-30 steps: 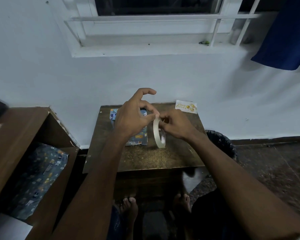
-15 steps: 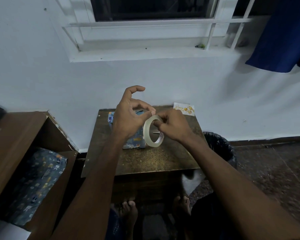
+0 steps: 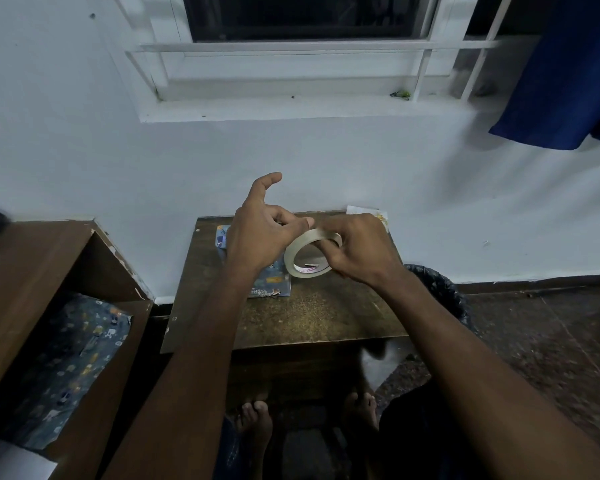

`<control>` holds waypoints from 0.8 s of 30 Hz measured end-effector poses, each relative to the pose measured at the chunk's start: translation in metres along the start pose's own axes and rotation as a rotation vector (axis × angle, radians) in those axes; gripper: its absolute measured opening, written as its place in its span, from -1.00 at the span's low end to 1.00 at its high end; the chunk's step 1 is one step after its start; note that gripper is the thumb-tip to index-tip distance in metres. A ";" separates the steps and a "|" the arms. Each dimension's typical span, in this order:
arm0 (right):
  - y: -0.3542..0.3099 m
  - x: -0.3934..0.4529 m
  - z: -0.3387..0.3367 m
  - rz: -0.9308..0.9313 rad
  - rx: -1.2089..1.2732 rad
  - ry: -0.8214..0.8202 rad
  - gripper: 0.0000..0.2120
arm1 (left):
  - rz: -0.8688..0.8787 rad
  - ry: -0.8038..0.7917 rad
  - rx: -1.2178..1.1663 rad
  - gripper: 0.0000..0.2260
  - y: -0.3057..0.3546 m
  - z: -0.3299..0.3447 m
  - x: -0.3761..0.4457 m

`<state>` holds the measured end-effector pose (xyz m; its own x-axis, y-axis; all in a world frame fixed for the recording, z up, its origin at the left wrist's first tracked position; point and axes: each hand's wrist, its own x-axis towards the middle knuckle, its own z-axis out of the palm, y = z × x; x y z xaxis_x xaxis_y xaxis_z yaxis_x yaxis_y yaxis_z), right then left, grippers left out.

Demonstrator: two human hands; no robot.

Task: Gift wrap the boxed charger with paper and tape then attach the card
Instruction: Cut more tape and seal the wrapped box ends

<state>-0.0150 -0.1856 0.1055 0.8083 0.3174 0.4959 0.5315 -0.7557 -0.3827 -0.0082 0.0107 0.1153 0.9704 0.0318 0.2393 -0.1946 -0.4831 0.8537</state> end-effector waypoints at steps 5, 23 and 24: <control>0.006 0.003 0.000 -0.073 -0.041 -0.014 -0.94 | 0.031 0.044 0.224 0.19 0.000 0.003 0.002; 0.015 0.002 0.040 0.274 -0.152 -0.192 -0.77 | -0.003 0.113 -0.646 -0.49 -0.001 -0.027 -0.003; 0.006 0.003 0.036 0.265 -0.033 -0.049 -0.79 | 0.003 0.112 -0.682 -0.49 -0.002 -0.028 -0.004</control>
<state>-0.0001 -0.1686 0.0772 0.9299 0.1323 0.3432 0.2916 -0.8339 -0.4686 -0.0157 0.0356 0.1257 0.9564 0.1396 0.2567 -0.2789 0.1742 0.9444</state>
